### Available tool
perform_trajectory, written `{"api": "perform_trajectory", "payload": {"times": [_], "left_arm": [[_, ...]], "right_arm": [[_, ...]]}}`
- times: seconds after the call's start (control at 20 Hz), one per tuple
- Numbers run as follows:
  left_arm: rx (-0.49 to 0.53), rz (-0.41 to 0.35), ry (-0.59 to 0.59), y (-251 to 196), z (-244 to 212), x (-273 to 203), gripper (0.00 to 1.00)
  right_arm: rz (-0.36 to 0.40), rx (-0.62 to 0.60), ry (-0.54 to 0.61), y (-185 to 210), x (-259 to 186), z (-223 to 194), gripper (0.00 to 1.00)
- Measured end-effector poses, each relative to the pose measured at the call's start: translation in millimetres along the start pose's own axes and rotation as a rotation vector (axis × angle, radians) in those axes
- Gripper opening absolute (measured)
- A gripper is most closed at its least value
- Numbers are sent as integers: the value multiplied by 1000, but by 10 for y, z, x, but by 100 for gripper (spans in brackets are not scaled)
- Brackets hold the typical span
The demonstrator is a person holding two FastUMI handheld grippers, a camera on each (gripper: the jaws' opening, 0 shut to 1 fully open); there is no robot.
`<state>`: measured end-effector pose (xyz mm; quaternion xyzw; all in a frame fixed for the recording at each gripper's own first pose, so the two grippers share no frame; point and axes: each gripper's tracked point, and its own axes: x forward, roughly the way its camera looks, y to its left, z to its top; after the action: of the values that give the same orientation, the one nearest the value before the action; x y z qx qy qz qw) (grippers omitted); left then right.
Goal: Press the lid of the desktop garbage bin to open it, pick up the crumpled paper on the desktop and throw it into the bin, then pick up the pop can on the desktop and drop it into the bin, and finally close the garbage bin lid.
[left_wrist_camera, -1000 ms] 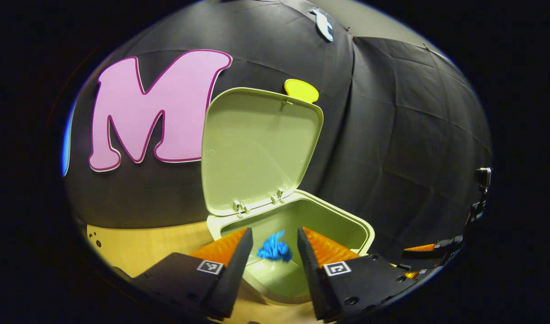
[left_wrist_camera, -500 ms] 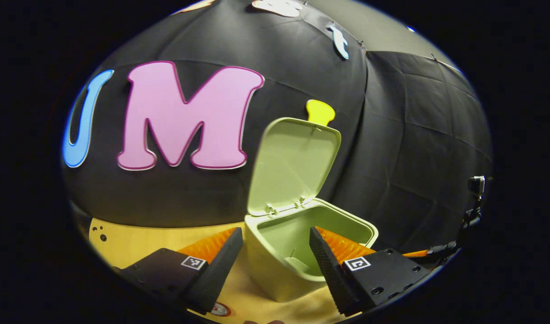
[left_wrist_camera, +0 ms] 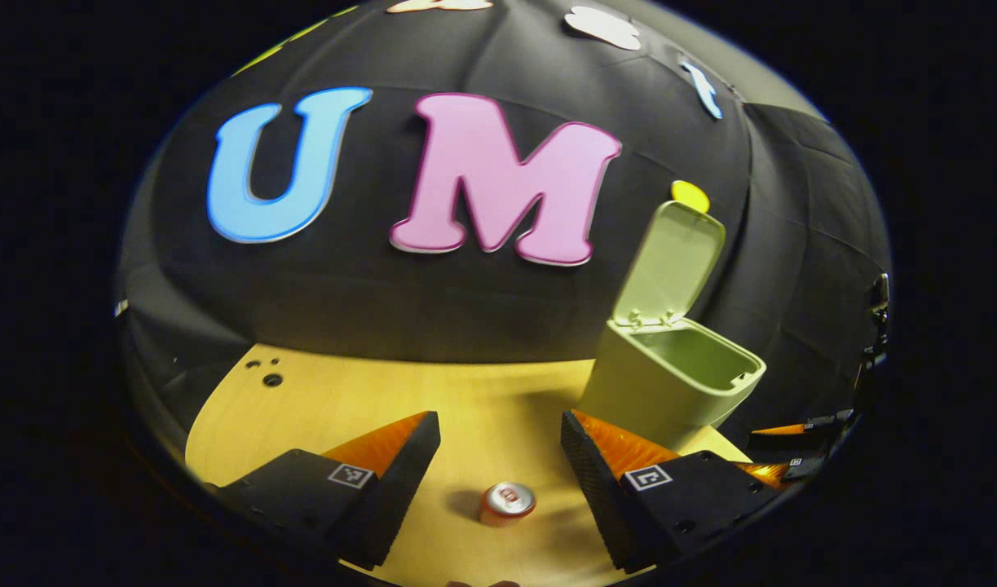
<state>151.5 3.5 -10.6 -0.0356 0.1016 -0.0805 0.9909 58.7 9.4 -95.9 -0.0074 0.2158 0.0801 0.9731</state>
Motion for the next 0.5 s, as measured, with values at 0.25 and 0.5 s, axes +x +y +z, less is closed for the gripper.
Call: {"api": "perform_trajectory", "payload": {"times": [0.25, 0.5], "left_arm": [[-71, 164, 72, 704, -463, -453, 96], [-169, 301, 101, 1175, -759, -856, 96]], "right_arm": [[109, -55, 46, 521, 268, -214, 99], [169, -101, 98, 839, 614, -484, 99]]}}
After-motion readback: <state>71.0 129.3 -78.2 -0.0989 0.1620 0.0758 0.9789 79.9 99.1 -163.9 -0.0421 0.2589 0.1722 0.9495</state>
